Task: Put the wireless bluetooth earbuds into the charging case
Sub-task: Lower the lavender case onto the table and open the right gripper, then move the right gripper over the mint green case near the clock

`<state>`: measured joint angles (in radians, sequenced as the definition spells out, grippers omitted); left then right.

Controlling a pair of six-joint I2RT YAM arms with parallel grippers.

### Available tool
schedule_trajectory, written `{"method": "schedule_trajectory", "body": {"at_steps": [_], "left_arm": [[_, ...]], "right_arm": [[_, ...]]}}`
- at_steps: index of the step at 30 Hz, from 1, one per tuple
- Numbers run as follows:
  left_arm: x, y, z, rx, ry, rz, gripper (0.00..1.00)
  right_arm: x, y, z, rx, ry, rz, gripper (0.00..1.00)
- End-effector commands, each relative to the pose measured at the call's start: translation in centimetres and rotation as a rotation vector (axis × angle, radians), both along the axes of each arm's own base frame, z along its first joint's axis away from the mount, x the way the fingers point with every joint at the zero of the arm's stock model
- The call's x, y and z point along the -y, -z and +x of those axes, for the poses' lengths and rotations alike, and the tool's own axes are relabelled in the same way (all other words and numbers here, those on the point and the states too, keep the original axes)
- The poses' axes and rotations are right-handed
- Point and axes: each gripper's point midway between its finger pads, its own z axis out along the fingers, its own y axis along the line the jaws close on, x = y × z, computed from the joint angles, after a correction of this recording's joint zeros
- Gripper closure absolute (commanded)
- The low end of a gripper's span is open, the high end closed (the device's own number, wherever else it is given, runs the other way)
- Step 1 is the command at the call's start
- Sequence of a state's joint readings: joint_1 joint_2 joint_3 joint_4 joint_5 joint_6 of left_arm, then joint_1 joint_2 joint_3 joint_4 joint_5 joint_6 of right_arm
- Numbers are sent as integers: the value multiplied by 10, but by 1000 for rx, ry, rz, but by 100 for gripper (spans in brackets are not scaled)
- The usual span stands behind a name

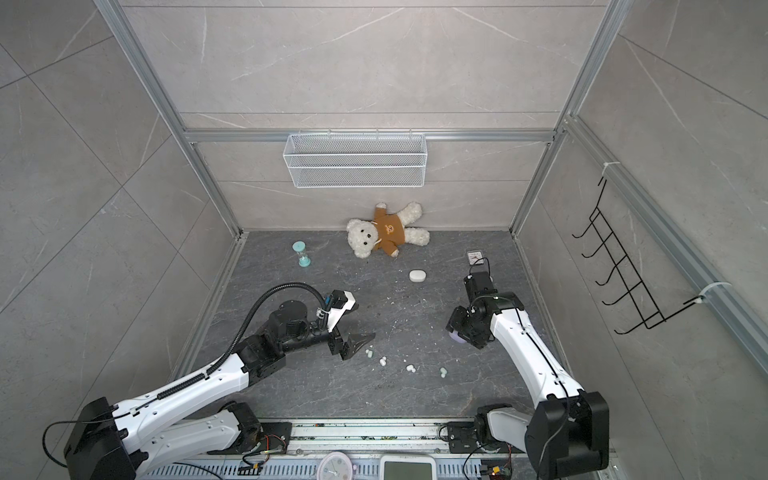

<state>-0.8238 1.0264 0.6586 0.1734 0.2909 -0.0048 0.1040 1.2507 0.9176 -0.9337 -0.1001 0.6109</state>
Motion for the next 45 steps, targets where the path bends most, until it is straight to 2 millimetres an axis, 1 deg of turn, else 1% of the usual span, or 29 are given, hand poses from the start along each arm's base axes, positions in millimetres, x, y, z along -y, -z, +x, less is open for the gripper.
{"method": "schedule_trajectory", "body": {"at_steps": [1, 3, 6, 10, 12, 15, 18, 21, 23, 25, 26, 27, 29, 31, 34, 38, 41, 45], "left_arm": [[-11, -3, 10, -8, -83, -14, 0], [-12, 0, 12, -14, -93, -11, 0], [-14, -1, 16, -20, -101, -16, 0], [-16, -4, 20, -17, -106, -29, 0], [-17, -4, 21, -15, -109, -32, 0], [-18, -6, 22, -15, -111, -40, 0], [-19, -6, 24, -17, -116, -42, 0], [-20, -6, 24, -19, -115, -41, 0], [-20, -6, 24, -23, -115, -44, 0], [-20, -6, 24, -24, -114, -44, 0], [-20, -6, 25, -25, -116, -47, 0], [-19, -5, 25, -28, -115, -47, 0], [-18, -4, 26, -34, -112, -49, 0], [-17, -2, 27, -39, -109, -48, 0], [-17, -4, 27, -37, -108, -52, 0], [-21, -6, 29, -26, -121, -50, 0], [-23, -7, 31, -24, -127, -51, 0], [-24, -5, 33, -29, -134, -51, 0]], "right_arm": [[22, 26, 7, 6, 12, -80, 55], [28, 43, 4, -23, 36, -93, 55], [32, 59, -1, -57, 60, -101, 55], [36, 72, -7, -86, 77, -114, 54], [37, 75, -9, -97, 83, -116, 52], [36, 75, -9, -105, 84, -113, 43], [35, 69, -9, -108, 75, -110, 30], [32, 52, -5, -92, 57, -96, 22], [30, 37, 1, -64, 43, -86, 19], [29, 19, 11, -19, 41, -78, 16], [28, 10, 20, 18, 38, -75, 16], [28, 5, 28, 48, 40, -76, 16], [32, -3, 52, 117, 45, -95, 16], [39, -2, 73, 156, 61, -117, 16], [49, 3, 108, 217, 99, -92, 16], [75, 5, 149, 290, 161, -80, 16], [93, 4, 172, 331, 179, -92, 16], [117, 5, 196, 394, 233, -66, 13]]}}
